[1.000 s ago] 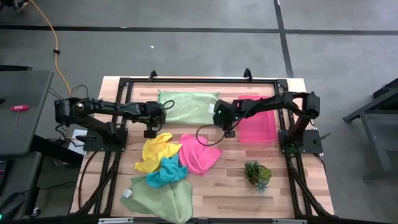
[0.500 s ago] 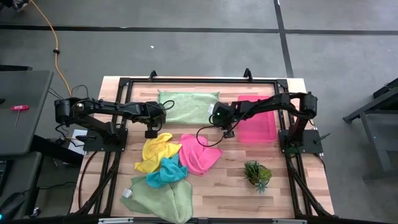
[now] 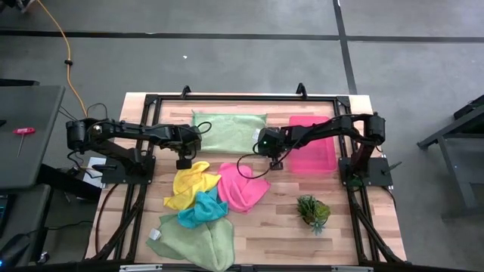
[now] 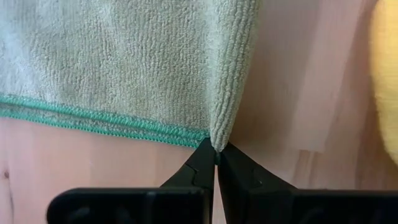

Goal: Fold microfiber towels
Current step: Fold the top light green microfiber cloth

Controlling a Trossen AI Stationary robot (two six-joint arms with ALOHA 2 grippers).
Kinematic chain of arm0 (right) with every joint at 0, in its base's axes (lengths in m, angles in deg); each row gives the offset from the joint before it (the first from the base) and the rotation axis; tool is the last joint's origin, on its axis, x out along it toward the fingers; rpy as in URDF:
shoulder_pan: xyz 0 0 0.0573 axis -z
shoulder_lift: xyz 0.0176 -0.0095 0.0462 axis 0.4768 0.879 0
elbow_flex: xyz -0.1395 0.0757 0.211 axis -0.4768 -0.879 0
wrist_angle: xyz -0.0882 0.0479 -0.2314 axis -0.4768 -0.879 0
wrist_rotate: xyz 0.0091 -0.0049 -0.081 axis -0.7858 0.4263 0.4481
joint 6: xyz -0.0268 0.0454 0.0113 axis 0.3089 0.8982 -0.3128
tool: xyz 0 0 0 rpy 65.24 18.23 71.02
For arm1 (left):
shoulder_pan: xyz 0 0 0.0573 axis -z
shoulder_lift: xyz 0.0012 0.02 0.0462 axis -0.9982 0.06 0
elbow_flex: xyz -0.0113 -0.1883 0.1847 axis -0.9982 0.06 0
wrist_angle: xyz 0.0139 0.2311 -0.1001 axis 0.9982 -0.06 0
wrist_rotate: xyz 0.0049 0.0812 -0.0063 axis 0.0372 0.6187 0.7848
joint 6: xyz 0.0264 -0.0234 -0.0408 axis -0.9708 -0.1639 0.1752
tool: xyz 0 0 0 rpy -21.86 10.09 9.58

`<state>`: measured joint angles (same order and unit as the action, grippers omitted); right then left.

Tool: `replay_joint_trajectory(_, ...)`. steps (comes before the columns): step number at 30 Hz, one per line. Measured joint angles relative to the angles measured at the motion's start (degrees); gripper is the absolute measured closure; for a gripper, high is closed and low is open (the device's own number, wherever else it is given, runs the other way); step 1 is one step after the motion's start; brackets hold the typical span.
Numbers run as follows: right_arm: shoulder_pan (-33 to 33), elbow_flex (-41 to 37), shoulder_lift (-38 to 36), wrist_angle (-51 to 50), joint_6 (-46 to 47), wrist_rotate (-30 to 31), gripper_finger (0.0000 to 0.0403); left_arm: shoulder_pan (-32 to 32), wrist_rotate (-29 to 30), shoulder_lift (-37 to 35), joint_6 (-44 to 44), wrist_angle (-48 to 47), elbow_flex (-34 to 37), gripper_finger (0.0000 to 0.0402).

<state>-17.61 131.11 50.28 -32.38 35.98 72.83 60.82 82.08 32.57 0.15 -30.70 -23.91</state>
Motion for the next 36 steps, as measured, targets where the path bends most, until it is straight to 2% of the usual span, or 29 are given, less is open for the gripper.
replay_joint_trajectory(7,0.24,-0.12,-6.04,-5.19,9.72,-9.07,0.0402,0.33,-1.09,-3.62,5.49,-4.27,-3.74,0.0401)
replay_joint_trajectory(10,1.11,-0.11,-8.39,-4.88,13.70,-11.81,0.0402,0.31,-4.55,-5.48,5.57,-8.36,-6.38,0.0401)
replay_joint_trajectory(13,2.53,-0.10,-9.96,-5.09,17.34,-12.47,0.0402,0.31,-9.71,-7.92,7.54,-10.05,-8.50,0.0401)
replay_joint_trajectory(15,3.70,-0.10,-10.70,-5.00,19.62,-12.73,0.0403,0.31,-10.61,-8.67,9.26,-12.29,-10.30,0.0401)
replay_joint_trajectory(20,7.16,-0.10,-11.11,-4.77,21.60,-12.85,0.0403,-1.90,-9.35,-9.19,11.78,-13.71,-12.57,0.0401)
replay_joint_trajectory(29,13.46,-0.10,-11.11,-2.81,24.63,-11.99,0.0403,-12.04,-6.05,-6.60,14.53,-13.10,-12.66,0.0401)
replay_joint_trajectory(36,16.61,-0.01,-11.11,2.43,28.99,-10.82,0.0403,-18.60,-5.95,-5.01,15.15,-11.04,-12.70,0.0401)
